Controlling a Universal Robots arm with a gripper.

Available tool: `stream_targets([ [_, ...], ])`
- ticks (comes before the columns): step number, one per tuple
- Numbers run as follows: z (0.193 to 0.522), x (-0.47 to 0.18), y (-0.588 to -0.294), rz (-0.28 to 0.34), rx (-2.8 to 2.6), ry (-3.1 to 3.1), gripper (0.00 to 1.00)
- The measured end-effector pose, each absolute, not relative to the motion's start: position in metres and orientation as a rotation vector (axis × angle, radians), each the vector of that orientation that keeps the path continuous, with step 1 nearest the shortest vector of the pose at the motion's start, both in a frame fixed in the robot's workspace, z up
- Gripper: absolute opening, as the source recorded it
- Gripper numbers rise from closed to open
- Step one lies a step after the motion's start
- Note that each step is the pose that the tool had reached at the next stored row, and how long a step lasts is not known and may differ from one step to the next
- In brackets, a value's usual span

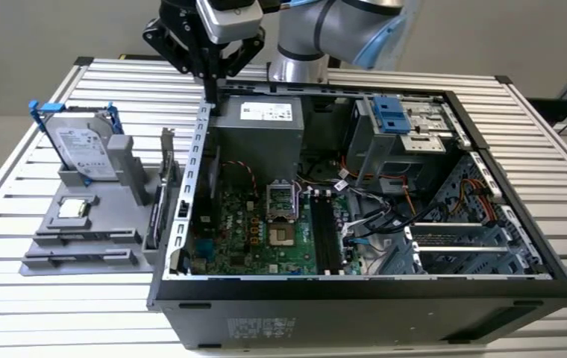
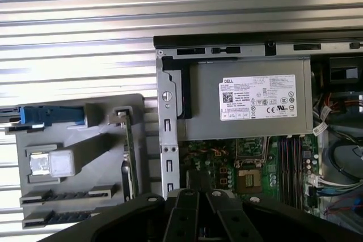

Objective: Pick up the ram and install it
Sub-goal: 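Reach for the ram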

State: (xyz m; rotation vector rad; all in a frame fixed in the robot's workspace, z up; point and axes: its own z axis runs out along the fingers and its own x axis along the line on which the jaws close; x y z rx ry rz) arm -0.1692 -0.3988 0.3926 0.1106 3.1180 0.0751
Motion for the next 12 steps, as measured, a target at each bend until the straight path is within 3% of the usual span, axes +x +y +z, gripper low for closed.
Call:
stream_targets([
  [12, 0.3926, -0.1797, -0.3988, 0.075, 0.110, 3.118, 0.00],
])
